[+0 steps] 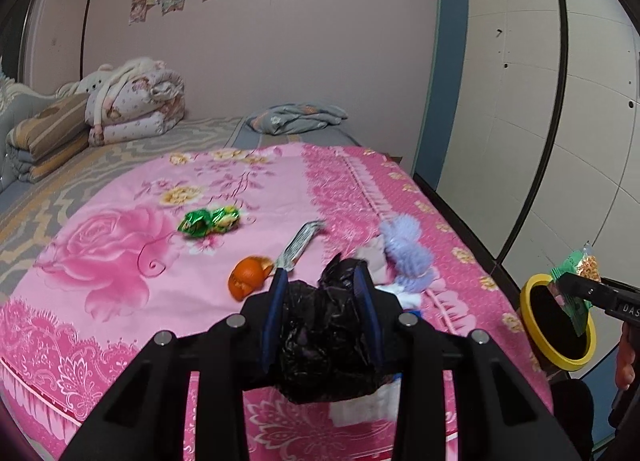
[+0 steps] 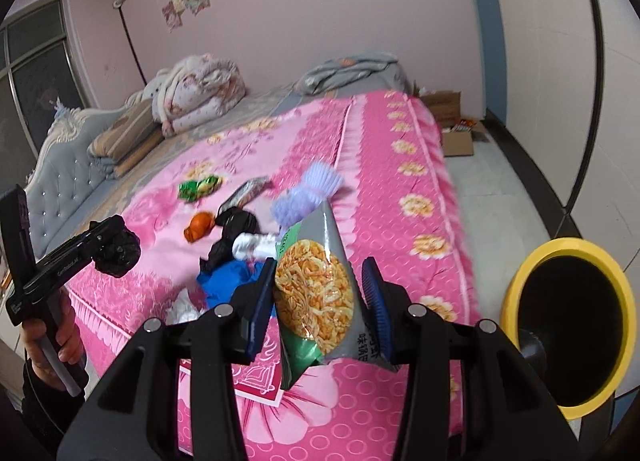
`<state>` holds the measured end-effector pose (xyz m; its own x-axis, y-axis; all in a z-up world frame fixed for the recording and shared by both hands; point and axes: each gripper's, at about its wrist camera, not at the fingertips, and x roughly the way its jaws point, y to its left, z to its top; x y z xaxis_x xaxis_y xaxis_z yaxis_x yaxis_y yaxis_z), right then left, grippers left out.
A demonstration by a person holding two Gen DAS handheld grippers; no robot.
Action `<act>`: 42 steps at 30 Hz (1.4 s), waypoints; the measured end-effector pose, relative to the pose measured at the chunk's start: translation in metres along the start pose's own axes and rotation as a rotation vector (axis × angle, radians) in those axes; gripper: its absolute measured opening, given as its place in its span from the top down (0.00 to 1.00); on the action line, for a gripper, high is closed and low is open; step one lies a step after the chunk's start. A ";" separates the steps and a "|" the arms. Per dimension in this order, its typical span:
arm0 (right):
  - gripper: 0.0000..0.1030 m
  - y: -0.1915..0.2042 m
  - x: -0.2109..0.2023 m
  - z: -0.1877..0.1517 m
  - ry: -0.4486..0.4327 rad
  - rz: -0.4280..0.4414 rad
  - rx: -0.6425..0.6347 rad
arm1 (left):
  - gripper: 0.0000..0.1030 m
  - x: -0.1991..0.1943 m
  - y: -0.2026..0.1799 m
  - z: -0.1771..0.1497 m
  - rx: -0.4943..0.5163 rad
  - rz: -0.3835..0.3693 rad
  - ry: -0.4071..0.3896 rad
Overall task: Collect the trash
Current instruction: 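Carry the chip bag and black bag over the yellow-rimmed bin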
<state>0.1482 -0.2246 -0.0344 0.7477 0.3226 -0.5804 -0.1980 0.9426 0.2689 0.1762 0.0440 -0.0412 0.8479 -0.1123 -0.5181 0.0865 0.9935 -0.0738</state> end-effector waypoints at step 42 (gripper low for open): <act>0.60 -0.224 -0.142 0.024 -0.244 -0.505 0.280 | 0.68 0.096 -0.322 0.071 0.247 -0.518 0.049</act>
<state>0.1020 -0.4840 0.0063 0.8352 -0.2171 -0.5052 0.3668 0.9044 0.2178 0.2666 -0.2855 -0.0066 0.6376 -0.5805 -0.5064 0.6090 0.7824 -0.1301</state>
